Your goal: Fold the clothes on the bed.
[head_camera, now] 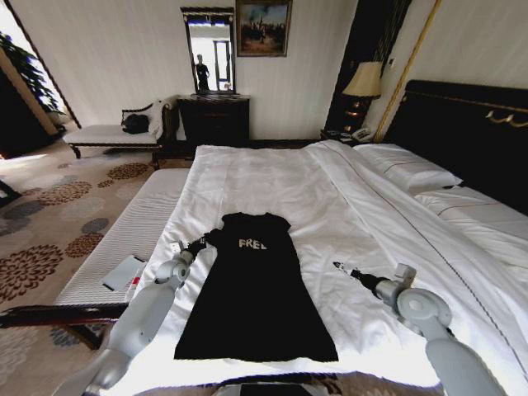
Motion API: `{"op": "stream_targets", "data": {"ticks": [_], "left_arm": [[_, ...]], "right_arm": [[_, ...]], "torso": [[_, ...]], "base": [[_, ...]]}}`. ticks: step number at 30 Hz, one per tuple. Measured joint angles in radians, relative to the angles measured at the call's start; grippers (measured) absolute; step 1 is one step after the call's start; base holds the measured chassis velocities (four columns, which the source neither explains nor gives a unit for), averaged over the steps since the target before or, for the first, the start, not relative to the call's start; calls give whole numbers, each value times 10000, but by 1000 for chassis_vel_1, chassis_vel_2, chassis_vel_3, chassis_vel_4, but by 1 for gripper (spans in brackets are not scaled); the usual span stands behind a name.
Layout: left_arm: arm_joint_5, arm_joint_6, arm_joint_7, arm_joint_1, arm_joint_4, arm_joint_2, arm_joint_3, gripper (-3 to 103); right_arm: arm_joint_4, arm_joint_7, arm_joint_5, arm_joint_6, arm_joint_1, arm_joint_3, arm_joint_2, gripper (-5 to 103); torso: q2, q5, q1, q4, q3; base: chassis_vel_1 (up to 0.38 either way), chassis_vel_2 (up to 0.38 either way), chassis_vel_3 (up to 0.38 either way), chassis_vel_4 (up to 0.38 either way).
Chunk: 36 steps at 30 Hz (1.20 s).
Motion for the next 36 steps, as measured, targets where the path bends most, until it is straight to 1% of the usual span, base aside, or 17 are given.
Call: {"op": "stream_targets", "data": {"ticks": [4, 7, 15, 23, 27, 30, 36], "left_arm": [[-52, -34, 3, 285, -511, 81, -313, 0], [-100, -67, 6, 587, -873, 287, -563, 0], [-224, -122, 6, 826, -941, 619, -1069, 0], [-326, -161, 6, 1092, -1024, 745, -1346, 0], [-483, -236, 8, 1334, -1164, 926, -1367, 0], [-525, -267, 8, 1283, -966, 961, -1370, 0], [-639, -245, 7, 933, -799, 1028, -1269, 0]], "right_arm": [[6, -1, -5, 1, 3, -25, -19, 100], [-25, -33, 7, 7, 29, 16, -71, 100], [-71, -50, 22, 19, 146, -75, -79, 100], [-100, -50, -5, 26, 167, -145, -57, 100], [-89, -50, -5, 29, 158, -136, -60, 100], [-88, -52, -9, 36, 130, -122, -59, 100], [-30, -63, -61, 39, 62, -113, 6, 100]], "torso": [[0, -1, 1, -6, 0], [0, 0, -1, 1, -1], [0, 1, 0, 0, 0], [0, -1, 0, -2, 0], [0, 1, 0, 0, 0], [0, -2, -1, 1, 0], [0, 1, 0, -3, 0]], "base": [[0, 0, 0, 0], [0, 0, 0, 0], [0, 0, 0, 0], [0, 0, 0, 0], [0, 0, 0, 0], [0, 0, 0, 0], [0, 0, 0, 0]]}}
